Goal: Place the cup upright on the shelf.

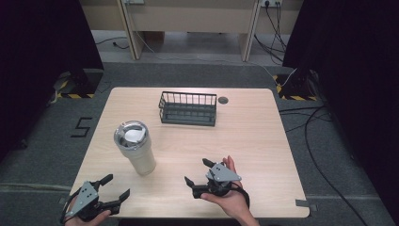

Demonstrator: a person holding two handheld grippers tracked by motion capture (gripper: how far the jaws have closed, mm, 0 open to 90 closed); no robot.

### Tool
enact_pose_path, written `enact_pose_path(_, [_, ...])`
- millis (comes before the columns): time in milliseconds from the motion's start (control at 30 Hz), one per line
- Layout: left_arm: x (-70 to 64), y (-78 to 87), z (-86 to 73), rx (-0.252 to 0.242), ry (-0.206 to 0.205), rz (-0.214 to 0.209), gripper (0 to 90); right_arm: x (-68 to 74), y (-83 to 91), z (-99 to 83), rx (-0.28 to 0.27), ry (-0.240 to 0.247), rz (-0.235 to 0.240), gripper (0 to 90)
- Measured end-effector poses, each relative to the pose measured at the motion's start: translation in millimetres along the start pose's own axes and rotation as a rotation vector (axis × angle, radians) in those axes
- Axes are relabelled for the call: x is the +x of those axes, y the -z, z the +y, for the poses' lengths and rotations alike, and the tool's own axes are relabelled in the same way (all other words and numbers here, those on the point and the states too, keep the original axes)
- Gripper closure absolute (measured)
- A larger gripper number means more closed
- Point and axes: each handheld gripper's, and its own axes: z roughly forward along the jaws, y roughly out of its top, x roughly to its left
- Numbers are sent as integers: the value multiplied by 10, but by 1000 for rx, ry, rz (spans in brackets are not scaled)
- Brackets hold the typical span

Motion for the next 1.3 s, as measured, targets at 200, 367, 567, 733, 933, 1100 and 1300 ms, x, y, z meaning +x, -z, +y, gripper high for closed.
enact_pose_path(200, [-4,6,-2,-2,-3,-6,141,59,-107,108,-18,3,20,129])
enact_pose_path(367, [-12,10,0,-8,-2,-11,141,90,-229,222,-36,4,35,129])
enact_pose_path(567, [-15,4,2,-6,-5,-12,141,117,-393,319,-49,2,49,129])
enact_pose_path(733, [-14,7,2,-7,-4,-12,141,166,-516,383,-50,13,70,129])
enact_pose_path(933, [-18,9,4,-6,-8,-16,141,225,-664,444,-54,16,86,128])
enact_pose_path(1100, [-19,10,6,-8,-8,-17,141,289,-828,464,-46,16,106,127])
enact_pose_path(1300, [-20,10,8,-11,-7,-20,142,338,-992,456,-31,14,114,126])
